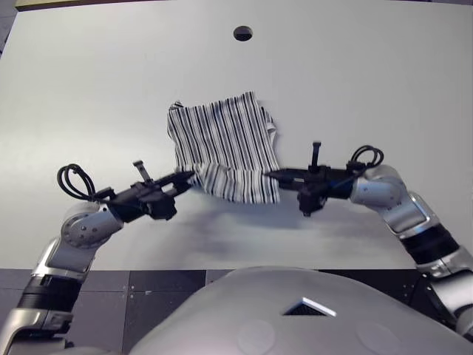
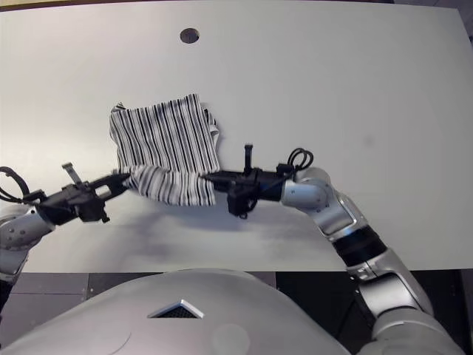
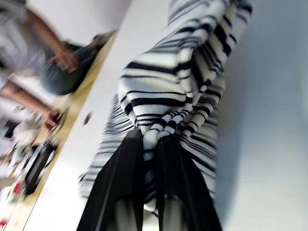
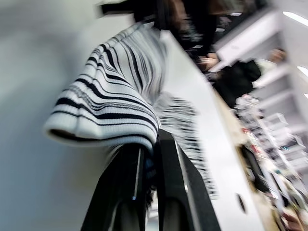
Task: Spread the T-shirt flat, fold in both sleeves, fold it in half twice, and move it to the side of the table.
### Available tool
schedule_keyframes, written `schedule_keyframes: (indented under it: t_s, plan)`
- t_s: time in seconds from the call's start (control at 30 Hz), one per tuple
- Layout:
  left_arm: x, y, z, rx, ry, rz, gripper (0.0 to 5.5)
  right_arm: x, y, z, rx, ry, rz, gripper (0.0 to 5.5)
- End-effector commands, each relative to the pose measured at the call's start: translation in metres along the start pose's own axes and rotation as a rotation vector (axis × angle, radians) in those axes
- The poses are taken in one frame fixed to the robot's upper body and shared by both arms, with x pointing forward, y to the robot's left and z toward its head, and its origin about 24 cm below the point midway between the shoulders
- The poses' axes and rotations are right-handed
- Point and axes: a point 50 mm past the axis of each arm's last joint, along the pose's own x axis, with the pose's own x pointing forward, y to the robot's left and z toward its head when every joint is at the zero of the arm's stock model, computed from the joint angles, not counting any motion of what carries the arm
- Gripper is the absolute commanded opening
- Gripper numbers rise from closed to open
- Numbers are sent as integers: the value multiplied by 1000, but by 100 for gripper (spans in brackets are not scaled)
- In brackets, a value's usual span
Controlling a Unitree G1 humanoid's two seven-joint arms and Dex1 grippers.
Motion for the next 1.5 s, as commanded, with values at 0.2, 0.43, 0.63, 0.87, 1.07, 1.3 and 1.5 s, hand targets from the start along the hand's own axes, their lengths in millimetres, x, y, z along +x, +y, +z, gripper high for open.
schedule_keyframes:
  t_s: [0.2, 0.43, 0.63, 0.87, 1.07, 1.3, 1.5]
  plan:
    - [27, 20, -42, -17, 203, 154, 15, 46, -44, -55, 35, 237, -234, 10]
    - [56, 36, -51, 31, 222, 160, 15, 55, -35, -85, 49, 358, -245, 10]
    - [66, 48, -52, 30, 204, 194, 99, 56, -36, -90, 43, 375, -270, 132]
    - [75, 71, -50, 43, 199, 307, 172, 62, -50, -82, 45, 323, -338, 269]
    - [86, 82, -59, 13, 239, 360, 172, 66, -67, -79, 42, 324, -424, 380]
    - [79, 96, -91, -34, 488, 589, 172, 91, -65, -34, -5, 68, -383, 415]
    - [85, 103, -83, -162, 369, 746, 172, 128, -32, -39, 72, 122, -178, 415]
